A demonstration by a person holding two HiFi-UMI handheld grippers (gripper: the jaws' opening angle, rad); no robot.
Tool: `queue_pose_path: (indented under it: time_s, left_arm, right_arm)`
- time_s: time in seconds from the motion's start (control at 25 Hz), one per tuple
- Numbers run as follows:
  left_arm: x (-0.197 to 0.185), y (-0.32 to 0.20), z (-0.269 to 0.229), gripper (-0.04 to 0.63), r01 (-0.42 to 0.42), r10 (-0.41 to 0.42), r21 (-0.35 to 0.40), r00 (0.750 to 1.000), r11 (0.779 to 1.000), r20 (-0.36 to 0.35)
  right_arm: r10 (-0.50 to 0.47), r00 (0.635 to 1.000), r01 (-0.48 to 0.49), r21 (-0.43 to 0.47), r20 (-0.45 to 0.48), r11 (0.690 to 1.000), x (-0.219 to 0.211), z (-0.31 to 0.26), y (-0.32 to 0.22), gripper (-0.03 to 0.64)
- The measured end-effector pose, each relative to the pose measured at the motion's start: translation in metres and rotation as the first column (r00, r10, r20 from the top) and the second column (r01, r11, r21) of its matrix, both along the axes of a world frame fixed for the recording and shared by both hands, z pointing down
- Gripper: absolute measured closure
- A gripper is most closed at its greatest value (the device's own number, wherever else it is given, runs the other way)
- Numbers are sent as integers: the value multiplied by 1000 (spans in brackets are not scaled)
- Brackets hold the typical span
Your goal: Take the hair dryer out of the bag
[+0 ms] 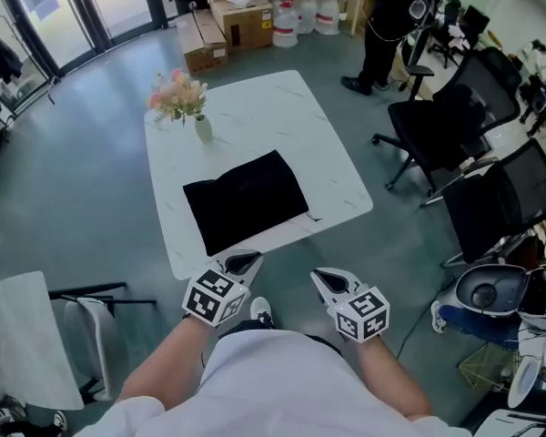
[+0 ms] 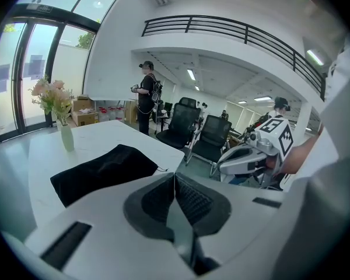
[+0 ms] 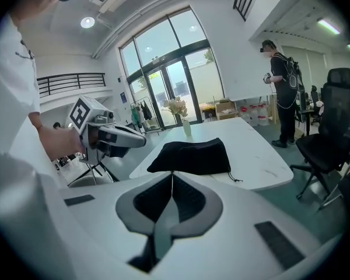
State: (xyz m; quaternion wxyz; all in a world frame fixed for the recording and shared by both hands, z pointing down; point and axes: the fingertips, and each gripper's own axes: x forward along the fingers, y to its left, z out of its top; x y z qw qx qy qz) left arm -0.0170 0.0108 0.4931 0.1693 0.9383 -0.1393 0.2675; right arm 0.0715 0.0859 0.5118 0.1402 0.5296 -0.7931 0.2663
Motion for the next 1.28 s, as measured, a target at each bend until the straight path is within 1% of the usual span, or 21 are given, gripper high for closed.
queue_pose_path:
  time_s: [0.16,0.32,0.48,0.6,0.72,0.88,1.0,1.16,1.28]
  left_arm:
    - [-3,-30,3,578,2,-2,7,1000,1000,8]
    - [-7,-51,5,578,21,-21,-8,1000,1000,-4]
    - [-8,-69,9,578,34,-34,-4,999,999,11]
    - [-6,-86,12,578,72,-72,-7,997,997,15]
    - [-5,-102,13,578,133,-133,-5,991,991,24]
    - [0,-127,17,578,240,-239,-16,970,971,43]
    - [11,-144,23,578,307,-305,-28,950,951,63]
    - [33,-165,32,578,383,-379,-42,922,923,81]
    - [48,-179,37,578,426,-422,-28,902,904,91]
  right_arm:
    - [-8,1000,8,-5,-16,1000,-1,0,-33,600]
    - [-39,999,38,-18,-29,999,-2,4,-56,600]
    - [-56,998,55,-20,-33,998,2,4,-80,600]
    - [-88,996,87,-25,-36,996,9,7,-98,600]
    - [-142,989,141,-35,-35,989,18,11,-118,600]
    - [-221,975,220,-47,-33,974,37,15,-153,600]
    - [-296,955,294,-52,-30,954,50,17,-180,600]
    - [-396,918,395,-56,-22,917,65,21,-209,600]
    - [-468,884,466,-73,-9,882,75,31,-224,600]
